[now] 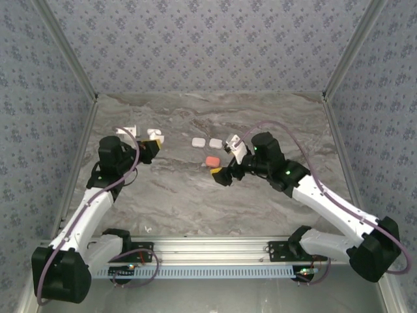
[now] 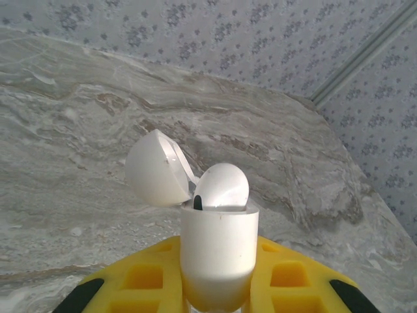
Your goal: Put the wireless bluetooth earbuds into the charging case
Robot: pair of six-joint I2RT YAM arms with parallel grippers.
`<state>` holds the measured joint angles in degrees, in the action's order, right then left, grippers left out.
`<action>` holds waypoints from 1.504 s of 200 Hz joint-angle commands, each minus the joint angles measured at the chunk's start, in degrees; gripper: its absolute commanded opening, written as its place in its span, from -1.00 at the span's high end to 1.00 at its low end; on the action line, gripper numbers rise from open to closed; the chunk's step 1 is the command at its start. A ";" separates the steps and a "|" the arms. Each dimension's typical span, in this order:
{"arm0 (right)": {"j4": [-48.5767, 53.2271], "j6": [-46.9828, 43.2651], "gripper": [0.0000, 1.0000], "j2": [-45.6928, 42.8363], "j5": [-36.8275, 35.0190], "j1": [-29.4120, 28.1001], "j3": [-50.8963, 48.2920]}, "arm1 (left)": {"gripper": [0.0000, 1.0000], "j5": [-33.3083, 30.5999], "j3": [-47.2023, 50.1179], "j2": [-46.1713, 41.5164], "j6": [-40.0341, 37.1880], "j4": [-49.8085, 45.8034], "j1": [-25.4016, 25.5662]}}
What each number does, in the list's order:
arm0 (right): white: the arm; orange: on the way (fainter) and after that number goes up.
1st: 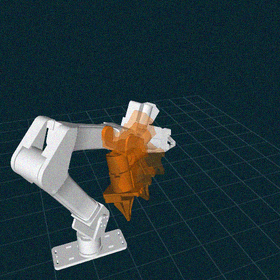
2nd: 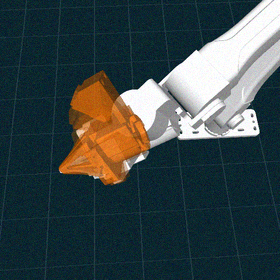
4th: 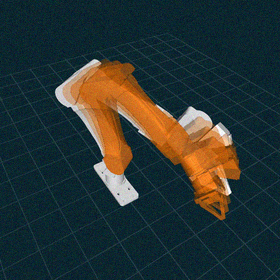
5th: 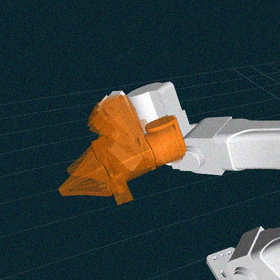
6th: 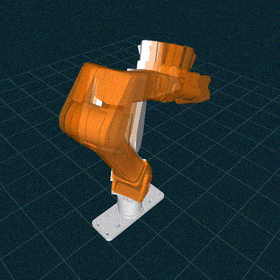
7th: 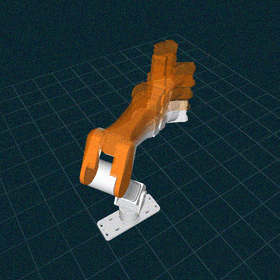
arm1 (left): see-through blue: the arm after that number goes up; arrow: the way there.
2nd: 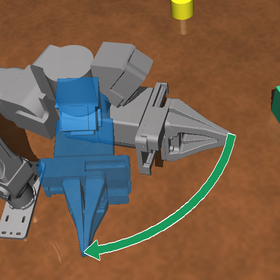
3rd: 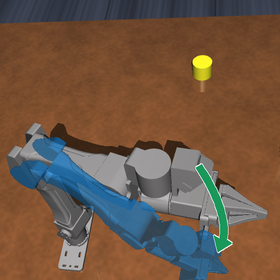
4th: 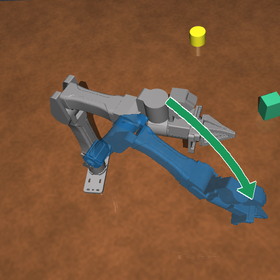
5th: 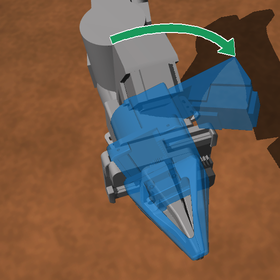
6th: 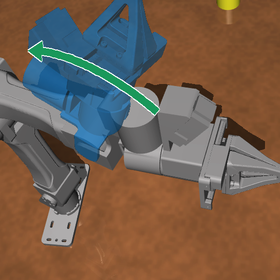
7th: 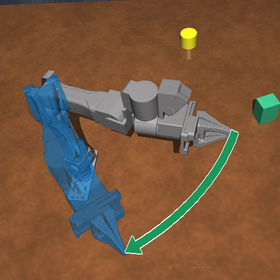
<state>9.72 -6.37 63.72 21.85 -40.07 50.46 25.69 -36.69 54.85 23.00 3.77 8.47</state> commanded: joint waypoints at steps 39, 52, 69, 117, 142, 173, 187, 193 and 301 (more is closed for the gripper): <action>-18.19 -14.55 -1.00 11.94 -0.41 -17.09 -4.97 | 1.00 3.82 -5.85 1.91 0.32 -4.69 -5.59; -19.23 -16.64 -1.00 16.81 -0.72 -20.02 -3.25 | 1.00 4.43 -5.85 2.23 0.64 -4.82 -6.26; -20.44 -19.65 -1.00 23.72 -2.07 -23.82 -0.11 | 1.00 4.67 -5.76 2.45 0.80 -5.00 -6.93; -22.31 -24.89 -0.56 41.19 -0.65 -29.49 10.08 | 1.00 5.18 -5.84 2.72 0.83 -4.90 -8.11; -19.79 -26.71 -0.25 47.95 2.14 -31.04 15.95 | 1.00 5.26 -5.82 3.03 0.57 -5.11 -8.51; -19.30 -28.03 -0.14 53.29 4.46 -32.45 21.36 | 1.00 5.33 -5.79 3.38 0.48 -5.18 -8.67; -18.51 -28.90 -0.06 54.81 5.21 -32.91 22.86 | 1.00 5.33 -5.81 3.49 0.46 -5.13 -8.69; -17.93 -29.04 -0.02 55.43 5.51 -33.09 23.73 | 1.00 5.32 -5.82 3.51 0.46 -5.13 -8.68; -13.59 -31.29 0.11 61.10 5.20 -34.43 28.37 | 1.00 5.06 -5.54 3.69 0.93 -5.09 -8.75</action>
<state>-6.83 -36.38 122.96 26.63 -73.93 76.49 29.34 -40.69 58.63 23.59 -1.58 -0.01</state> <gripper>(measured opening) 0.455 0.190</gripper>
